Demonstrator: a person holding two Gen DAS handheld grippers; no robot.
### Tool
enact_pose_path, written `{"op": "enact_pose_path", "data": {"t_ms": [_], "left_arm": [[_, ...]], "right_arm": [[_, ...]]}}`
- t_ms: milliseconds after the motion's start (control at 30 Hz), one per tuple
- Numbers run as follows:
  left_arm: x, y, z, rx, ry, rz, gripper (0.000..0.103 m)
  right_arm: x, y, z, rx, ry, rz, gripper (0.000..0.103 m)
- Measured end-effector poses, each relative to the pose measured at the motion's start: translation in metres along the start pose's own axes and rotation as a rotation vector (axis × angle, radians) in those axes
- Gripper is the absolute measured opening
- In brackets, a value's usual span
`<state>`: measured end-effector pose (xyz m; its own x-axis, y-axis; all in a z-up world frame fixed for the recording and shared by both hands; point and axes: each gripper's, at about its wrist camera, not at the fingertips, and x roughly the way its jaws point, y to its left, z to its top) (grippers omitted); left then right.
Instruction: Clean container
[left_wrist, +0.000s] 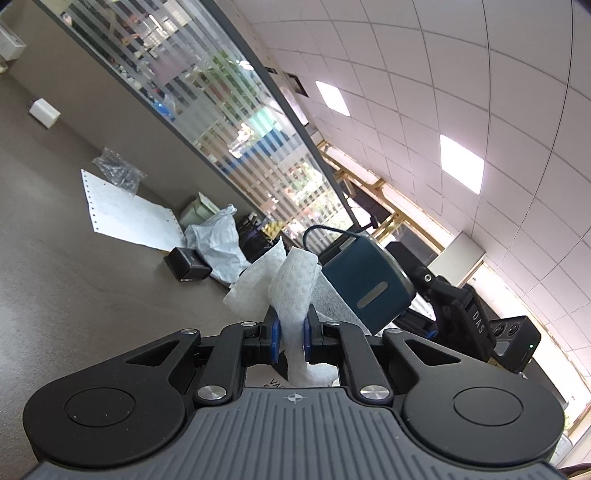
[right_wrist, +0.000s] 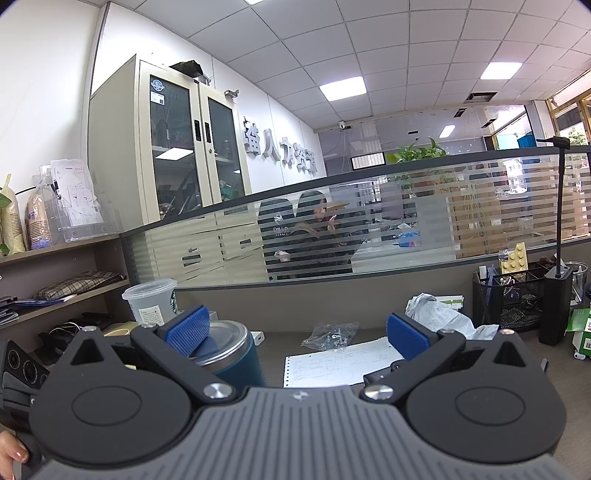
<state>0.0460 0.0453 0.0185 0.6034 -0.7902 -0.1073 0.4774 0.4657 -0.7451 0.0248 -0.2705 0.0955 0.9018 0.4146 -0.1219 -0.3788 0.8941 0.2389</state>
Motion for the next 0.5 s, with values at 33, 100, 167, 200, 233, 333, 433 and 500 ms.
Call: {"op": "enact_pose_path", "data": {"t_ms": [33, 100, 167, 200, 233, 333, 433, 500], "left_arm": [[-0.0002, -0.0003, 0.0007, -0.001, -0.004, -0.004, 0.015], [-0.0005, -0.0011, 0.0016, -0.002, -0.010, -0.012, 0.015], [-0.0005, -0.0023, 0.0020, 0.000, -0.014, -0.017, 0.015], [-0.0002, -0.0030, 0.0021, 0.002, -0.014, -0.019, 0.015], [0.0003, -0.0036, 0.0023, 0.006, -0.013, -0.018, 0.015], [0.0011, -0.0056, 0.0023, 0.017, -0.012, -0.016, 0.015], [-0.0001, -0.0071, 0.0036, 0.026, -0.018, -0.019, 0.015], [-0.0005, -0.0095, 0.0049, 0.034, -0.024, -0.024, 0.015]], "right_arm": [[0.0000, -0.0001, 0.0002, 0.000, 0.000, 0.000, 0.103], [-0.0005, 0.0007, 0.0000, 0.000, 0.000, 0.001, 0.103], [-0.0005, 0.0005, 0.0003, 0.000, 0.000, 0.001, 0.103], [-0.0003, 0.0003, 0.0004, 0.000, 0.000, 0.000, 0.103], [-0.0002, 0.0003, 0.0005, 0.000, 0.000, 0.000, 0.103], [0.0001, 0.0009, 0.0006, 0.002, 0.000, 0.001, 0.103], [0.0004, 0.0009, 0.0009, 0.003, 0.000, 0.001, 0.103], [0.0005, 0.0015, 0.0012, 0.003, 0.000, 0.001, 0.103]]}}
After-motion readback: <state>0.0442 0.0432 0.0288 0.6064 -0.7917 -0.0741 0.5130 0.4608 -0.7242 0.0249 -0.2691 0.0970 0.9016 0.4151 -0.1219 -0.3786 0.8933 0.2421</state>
